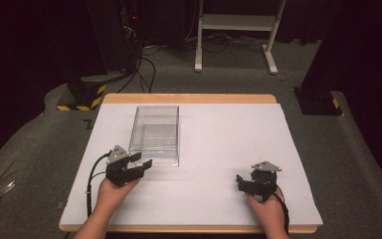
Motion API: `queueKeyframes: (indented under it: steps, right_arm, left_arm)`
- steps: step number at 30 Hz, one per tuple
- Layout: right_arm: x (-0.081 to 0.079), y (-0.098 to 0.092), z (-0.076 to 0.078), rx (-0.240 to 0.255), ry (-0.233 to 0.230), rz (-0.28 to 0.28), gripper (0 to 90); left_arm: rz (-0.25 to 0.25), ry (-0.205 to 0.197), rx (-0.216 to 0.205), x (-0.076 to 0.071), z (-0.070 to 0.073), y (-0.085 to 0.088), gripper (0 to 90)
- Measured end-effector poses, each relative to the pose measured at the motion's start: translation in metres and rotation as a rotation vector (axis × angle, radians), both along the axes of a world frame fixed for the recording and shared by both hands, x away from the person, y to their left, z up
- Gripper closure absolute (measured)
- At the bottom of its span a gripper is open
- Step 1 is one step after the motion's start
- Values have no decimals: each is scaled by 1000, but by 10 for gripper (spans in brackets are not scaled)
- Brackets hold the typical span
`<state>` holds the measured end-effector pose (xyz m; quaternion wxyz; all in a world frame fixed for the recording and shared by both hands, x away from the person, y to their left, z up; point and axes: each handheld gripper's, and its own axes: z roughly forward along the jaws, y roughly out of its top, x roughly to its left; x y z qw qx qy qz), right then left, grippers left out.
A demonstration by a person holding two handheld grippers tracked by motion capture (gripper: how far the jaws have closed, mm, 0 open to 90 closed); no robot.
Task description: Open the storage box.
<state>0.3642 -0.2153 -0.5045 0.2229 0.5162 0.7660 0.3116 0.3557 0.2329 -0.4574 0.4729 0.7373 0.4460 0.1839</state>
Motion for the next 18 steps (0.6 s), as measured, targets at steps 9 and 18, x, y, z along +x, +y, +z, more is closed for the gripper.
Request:
queueKeyframes:
  steps: [9,18]
  right_arm:
    - [0,0,0,1,0,0,135]
    - [0,0,0,0,-1,-1,135]
  left_arm:
    - [-7,-6,-50,9,-1,3,481]
    - [-27,-8,-64,17,-2,4,531]
